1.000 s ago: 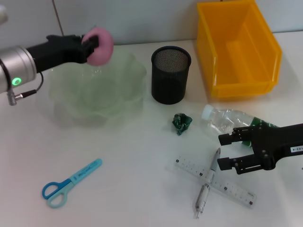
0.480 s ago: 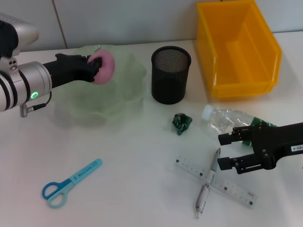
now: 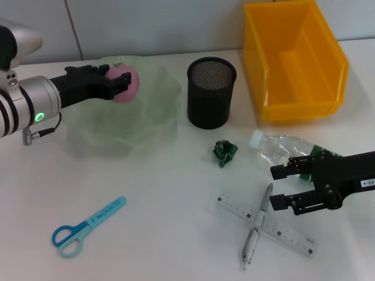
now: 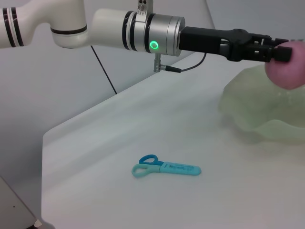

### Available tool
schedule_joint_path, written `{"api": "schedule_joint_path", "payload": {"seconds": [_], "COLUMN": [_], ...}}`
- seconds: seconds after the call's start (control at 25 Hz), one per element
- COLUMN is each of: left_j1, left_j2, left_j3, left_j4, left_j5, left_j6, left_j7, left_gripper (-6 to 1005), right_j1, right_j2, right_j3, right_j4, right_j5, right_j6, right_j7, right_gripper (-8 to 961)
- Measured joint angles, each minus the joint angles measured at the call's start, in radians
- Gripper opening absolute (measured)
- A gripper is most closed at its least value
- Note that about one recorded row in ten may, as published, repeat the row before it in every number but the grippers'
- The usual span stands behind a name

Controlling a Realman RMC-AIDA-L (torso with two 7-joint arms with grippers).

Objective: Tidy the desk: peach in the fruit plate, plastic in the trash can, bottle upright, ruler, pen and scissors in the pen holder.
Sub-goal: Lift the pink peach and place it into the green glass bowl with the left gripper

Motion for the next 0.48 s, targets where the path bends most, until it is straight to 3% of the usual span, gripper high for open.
{"api": "schedule_joint_path", "payload": {"seconds": [0.32, 0.48], "left_j1": [-0.002, -0.001], "left_j2": [-0.002, -0.001], "left_j3": [-0.001, -0.007], "left_j4": [0.000, 0.012], "left_j5": [-0.005, -0.008], "left_j6": [0.002, 0.032], "left_j7": [0.000, -0.017], "left_gripper": [568, 773], "right_j1": [0.000, 0.000], "right_j2": [0.000, 0.000], "right_j3": [0.000, 0.000], "right_j4": [0.001, 0.002], "right_j5": [0.000, 0.000], "right_j6": [0.000, 0.000], "right_j7": [0.000, 0.000], "right_gripper": [773, 773]}}
